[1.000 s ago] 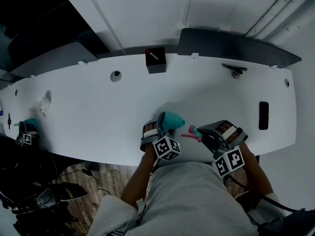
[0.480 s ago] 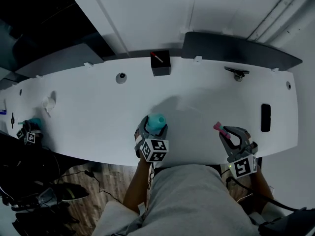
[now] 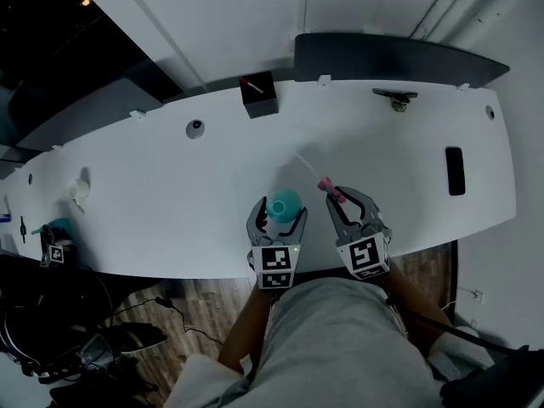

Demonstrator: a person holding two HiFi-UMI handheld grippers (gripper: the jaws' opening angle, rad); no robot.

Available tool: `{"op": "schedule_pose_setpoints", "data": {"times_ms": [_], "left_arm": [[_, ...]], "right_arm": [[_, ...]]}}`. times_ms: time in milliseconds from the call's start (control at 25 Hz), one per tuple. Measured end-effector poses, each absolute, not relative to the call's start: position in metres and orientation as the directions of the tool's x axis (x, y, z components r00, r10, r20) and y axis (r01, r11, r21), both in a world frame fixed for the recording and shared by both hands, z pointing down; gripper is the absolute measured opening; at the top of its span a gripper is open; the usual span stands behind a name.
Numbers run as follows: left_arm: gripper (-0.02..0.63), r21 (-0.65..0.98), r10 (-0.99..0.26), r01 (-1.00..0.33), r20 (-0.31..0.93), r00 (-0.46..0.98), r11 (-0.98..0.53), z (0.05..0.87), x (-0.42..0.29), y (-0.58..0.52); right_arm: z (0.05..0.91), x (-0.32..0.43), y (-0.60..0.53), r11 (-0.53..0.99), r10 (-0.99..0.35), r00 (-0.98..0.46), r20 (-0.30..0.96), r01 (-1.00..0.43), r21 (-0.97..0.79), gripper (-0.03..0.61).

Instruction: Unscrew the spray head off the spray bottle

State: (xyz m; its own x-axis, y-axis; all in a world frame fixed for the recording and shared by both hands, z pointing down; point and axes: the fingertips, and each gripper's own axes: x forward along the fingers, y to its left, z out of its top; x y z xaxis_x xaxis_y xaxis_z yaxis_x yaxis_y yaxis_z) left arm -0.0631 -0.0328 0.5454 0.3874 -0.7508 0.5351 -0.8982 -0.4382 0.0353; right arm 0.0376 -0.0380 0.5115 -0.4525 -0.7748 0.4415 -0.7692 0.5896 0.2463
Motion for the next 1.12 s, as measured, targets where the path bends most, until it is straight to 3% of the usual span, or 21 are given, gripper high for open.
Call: {"op": "schedule_pose_setpoints", "data": {"times_ms": [360,760,1120], "left_arm": [[0.387,0.008,-0.751,-0.891,0.533,0.388,-0.455,0.535,-0.048,-0.003],[0.387,0.016,-0.789,-0.896,0.467,0.398,-0.443,0.493,-0.001,0.049],[0.387,0.011,-0.777,-0.927,0.542,0.321,-0.375,0.479,0.002,0.141]], "right_arm": [[0.509,0.068,-0.014,0.487,-0.807,-0.385,0.448,-0.862,0.138,0.086],[0.467,0.089,0.040,0.498,-0.828,-0.435,0.355,-0.861,0.107,0.086],[0.456,0.116,0.115,0.485,-0.800,-0.465,0.378,-0.873,-0.049,0.086]]}}
